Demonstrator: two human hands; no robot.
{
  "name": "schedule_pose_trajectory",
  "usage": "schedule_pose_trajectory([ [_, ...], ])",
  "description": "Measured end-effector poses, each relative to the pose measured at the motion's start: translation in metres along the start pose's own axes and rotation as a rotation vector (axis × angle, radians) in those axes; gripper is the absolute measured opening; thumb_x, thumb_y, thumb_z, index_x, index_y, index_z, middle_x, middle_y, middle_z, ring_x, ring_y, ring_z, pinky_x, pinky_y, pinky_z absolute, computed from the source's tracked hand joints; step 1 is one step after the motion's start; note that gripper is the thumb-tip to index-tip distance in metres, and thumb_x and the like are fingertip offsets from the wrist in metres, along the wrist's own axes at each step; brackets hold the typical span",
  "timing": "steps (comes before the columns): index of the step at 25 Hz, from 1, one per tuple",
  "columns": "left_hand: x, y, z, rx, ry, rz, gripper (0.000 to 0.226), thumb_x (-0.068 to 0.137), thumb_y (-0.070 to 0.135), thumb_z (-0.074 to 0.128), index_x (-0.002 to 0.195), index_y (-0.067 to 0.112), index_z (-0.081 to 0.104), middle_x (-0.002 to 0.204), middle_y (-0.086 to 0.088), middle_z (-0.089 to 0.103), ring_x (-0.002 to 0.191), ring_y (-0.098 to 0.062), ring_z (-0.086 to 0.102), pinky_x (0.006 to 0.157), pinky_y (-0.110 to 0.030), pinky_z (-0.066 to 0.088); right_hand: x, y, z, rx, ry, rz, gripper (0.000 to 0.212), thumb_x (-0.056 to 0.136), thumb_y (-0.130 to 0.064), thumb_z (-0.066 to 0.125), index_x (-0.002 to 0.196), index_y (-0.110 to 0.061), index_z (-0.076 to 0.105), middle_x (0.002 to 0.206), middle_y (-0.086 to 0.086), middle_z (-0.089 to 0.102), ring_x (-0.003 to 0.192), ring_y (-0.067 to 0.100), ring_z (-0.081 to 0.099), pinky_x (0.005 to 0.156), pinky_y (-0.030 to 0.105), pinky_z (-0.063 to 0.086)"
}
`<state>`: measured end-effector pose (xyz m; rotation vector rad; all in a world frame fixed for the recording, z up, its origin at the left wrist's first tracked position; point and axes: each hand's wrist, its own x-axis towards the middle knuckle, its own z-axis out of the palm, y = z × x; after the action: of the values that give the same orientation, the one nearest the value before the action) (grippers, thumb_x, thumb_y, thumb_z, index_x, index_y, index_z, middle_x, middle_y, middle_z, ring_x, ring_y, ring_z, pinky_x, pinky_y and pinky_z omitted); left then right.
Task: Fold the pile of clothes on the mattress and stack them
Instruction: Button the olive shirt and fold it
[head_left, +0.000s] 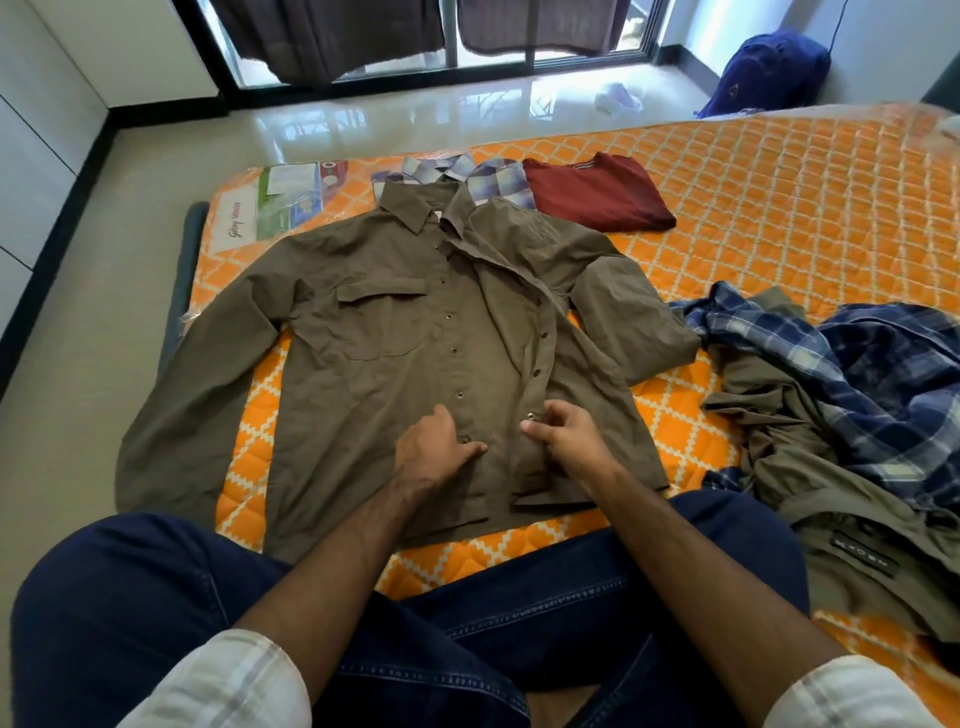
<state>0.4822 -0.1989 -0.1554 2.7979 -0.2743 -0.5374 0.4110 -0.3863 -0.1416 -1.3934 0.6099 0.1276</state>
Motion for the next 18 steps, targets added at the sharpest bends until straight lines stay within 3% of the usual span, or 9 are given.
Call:
schedule_pose_trajectory([
  [3,-0.003,0.002,0.002,-0.068,0.013,-0.053,0.058,0.079,0.057,0.076,0.111,0.015,0.052,0.110,-0.008,0.067,0.102,-0.029,0.065,0.081,-0.038,0.055,0.002,0.008,0.019,-0.118,-0.032,-0.029,0.021,0.083,0.003,0.077,0.097,-0.010,0.067,0.084,0.001,0.072,0.077,0.011,0.071,0.064,0.023,0.056],
  [10,-0.005,-0.004,0.004,-0.345,0.039,-0.149,0.029,0.077,0.022,0.076,0.100,0.022,0.058,0.103,-0.002,0.069,0.100,-0.023,0.065,0.088,-0.034,0.054,0.006,0.029,0.040,-0.193,0.006,0.023,0.029,0.078,0.002,0.082,0.103,-0.006,0.071,0.100,0.014,0.075,0.094,0.026,0.074,0.089,0.046,0.060],
  [13,-0.008,-0.006,0.010,-0.479,0.083,-0.199,0.021,0.079,0.013,0.074,0.098,0.017,0.065,0.099,-0.003,0.072,0.096,-0.022,0.067,0.081,-0.029,0.053,0.007,0.033,0.044,-0.212,0.046,0.032,0.022,0.080,-0.002,0.081,0.101,-0.007,0.075,0.095,0.007,0.077,0.093,0.021,0.074,0.090,0.042,0.060],
  [18,-0.010,-0.012,0.014,-0.620,0.158,-0.257,0.010,0.076,0.016,0.082,0.085,0.013,0.077,0.086,-0.004,0.076,0.087,-0.020,0.071,0.083,-0.033,0.057,0.009,0.036,0.059,-0.317,0.120,0.009,0.018,0.083,-0.013,0.082,0.100,-0.016,0.077,0.094,-0.002,0.076,0.094,0.013,0.072,0.087,0.029,0.059],
])
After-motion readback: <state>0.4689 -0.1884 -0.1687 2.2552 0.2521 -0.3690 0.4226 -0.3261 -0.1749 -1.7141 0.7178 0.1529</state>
